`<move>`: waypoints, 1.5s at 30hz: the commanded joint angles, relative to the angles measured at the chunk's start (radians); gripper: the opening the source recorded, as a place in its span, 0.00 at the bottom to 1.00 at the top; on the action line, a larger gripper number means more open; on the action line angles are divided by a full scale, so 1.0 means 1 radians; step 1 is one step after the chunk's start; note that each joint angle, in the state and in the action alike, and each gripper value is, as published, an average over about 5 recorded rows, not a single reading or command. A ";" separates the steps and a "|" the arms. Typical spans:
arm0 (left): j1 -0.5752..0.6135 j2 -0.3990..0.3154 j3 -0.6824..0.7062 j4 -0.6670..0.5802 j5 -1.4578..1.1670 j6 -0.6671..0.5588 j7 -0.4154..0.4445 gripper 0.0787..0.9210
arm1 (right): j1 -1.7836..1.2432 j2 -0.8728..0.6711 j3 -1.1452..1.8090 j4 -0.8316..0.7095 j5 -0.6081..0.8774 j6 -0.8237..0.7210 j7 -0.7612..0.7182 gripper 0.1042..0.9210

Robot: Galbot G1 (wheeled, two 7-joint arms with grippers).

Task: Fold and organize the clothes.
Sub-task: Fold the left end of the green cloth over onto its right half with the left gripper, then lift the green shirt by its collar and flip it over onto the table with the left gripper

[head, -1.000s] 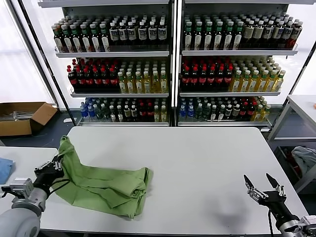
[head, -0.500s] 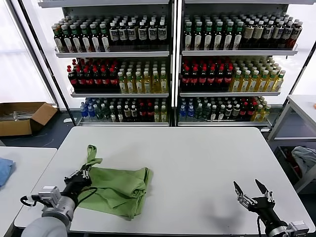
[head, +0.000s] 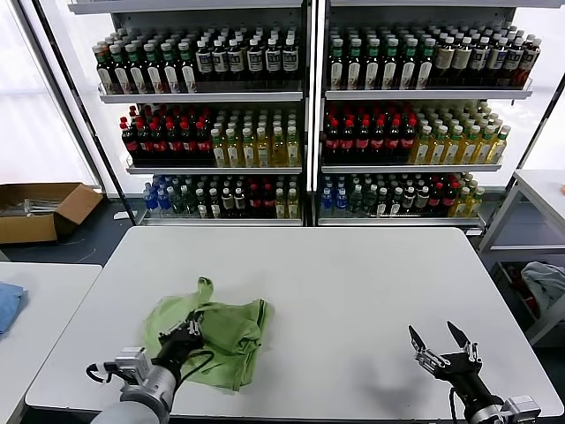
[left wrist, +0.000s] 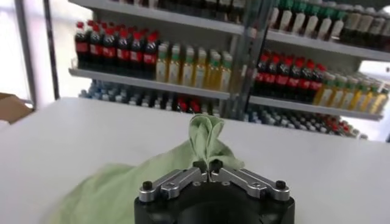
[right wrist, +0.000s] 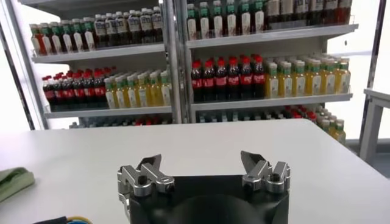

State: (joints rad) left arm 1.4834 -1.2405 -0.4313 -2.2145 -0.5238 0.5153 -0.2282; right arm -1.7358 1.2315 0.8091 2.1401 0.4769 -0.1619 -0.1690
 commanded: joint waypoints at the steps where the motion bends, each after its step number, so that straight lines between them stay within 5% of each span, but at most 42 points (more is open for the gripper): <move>1: 0.017 -0.032 0.121 0.024 0.092 -0.001 0.049 0.02 | 0.002 0.004 -0.010 -0.003 -0.007 -0.001 0.000 0.88; 10: -0.024 -0.041 0.212 0.121 0.154 0.001 0.062 0.05 | -0.003 0.003 -0.002 -0.004 -0.002 0.004 -0.002 0.88; 20: 0.002 -0.027 0.249 0.002 0.158 -0.076 0.076 0.37 | 0.024 -0.029 0.018 -0.025 0.018 0.005 -0.004 0.88; 26: 0.023 0.067 0.083 -0.087 0.073 -0.089 0.106 0.59 | 0.024 -0.019 0.007 -0.025 0.018 0.006 -0.005 0.88; 33: 0.003 0.160 -0.117 0.056 0.075 -0.134 0.118 0.82 | 0.002 -0.010 -0.002 -0.028 0.018 0.021 -0.009 0.88; 45: -0.045 0.051 0.125 0.201 0.291 -0.158 0.114 0.88 | -0.015 -0.017 0.021 -0.008 0.014 0.024 -0.009 0.88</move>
State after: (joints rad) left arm 1.4545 -1.1632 -0.3952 -2.1012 -0.3569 0.3790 -0.1205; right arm -1.7396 1.2161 0.8118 2.1241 0.4911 -0.1422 -0.1774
